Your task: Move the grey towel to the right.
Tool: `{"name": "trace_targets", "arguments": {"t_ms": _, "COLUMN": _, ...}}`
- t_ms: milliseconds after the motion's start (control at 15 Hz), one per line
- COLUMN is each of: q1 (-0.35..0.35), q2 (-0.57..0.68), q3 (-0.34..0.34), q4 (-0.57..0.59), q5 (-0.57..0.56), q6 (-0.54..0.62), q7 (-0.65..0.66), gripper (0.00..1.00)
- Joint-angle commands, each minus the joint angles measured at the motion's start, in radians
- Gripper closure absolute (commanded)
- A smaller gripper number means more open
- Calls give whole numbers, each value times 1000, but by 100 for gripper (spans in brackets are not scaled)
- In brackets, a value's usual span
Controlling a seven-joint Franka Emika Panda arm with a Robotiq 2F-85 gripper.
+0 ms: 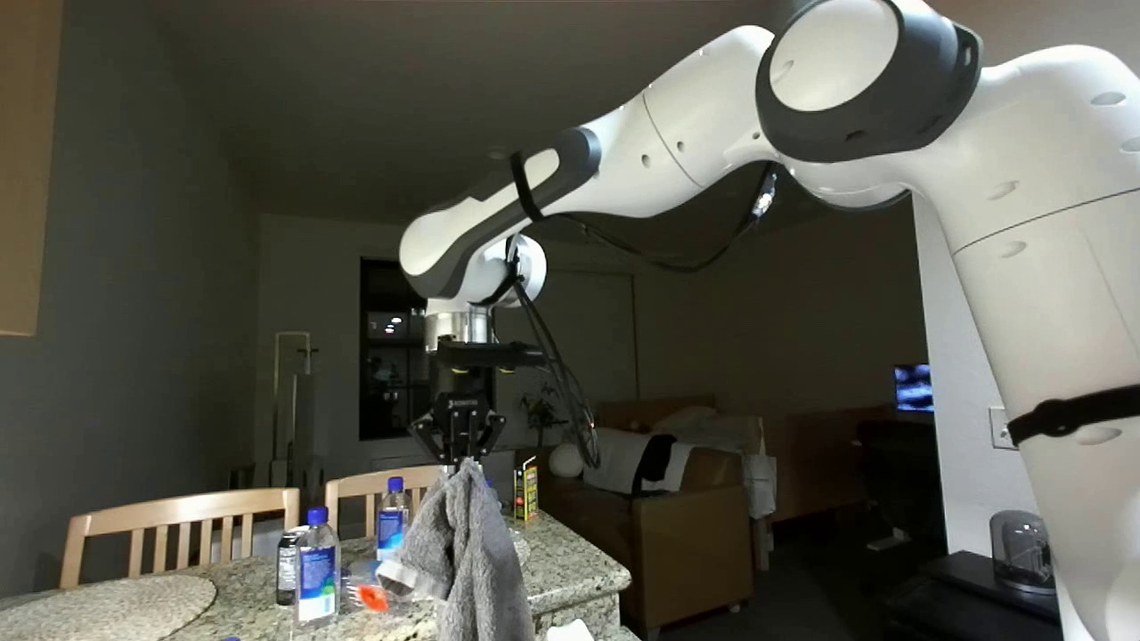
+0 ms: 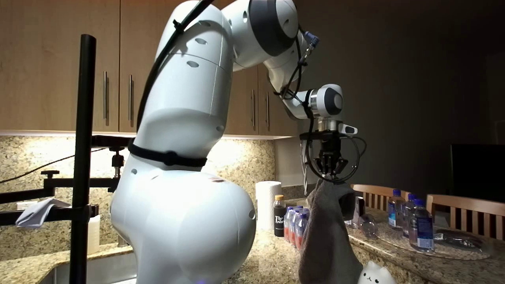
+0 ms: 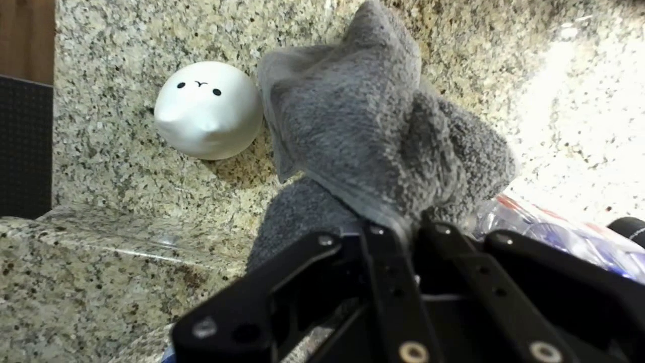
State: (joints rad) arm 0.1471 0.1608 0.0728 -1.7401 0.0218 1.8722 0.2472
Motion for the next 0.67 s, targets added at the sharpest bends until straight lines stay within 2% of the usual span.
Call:
{"name": "trace_targets", "arguments": {"t_ms": 0, "q1": 9, "q2": -134, "q3": 22, "q4": -70, "q5": -5, "q6": -10, "q7": 24, "gripper": 91}}
{"name": "trace_targets", "arguments": {"t_ms": 267, "q1": 25, "q2": -284, "q3": 60, "q4": -136, "q5": -12, "q6": 22, "q7": 108, "gripper": 91}}
{"name": "trace_targets", "arguments": {"t_ms": 600, "q1": 6, "q2": -448, "q3": 112, "q4": -199, "q5": -30, "q6": 22, "q7": 262, "gripper": 91}}
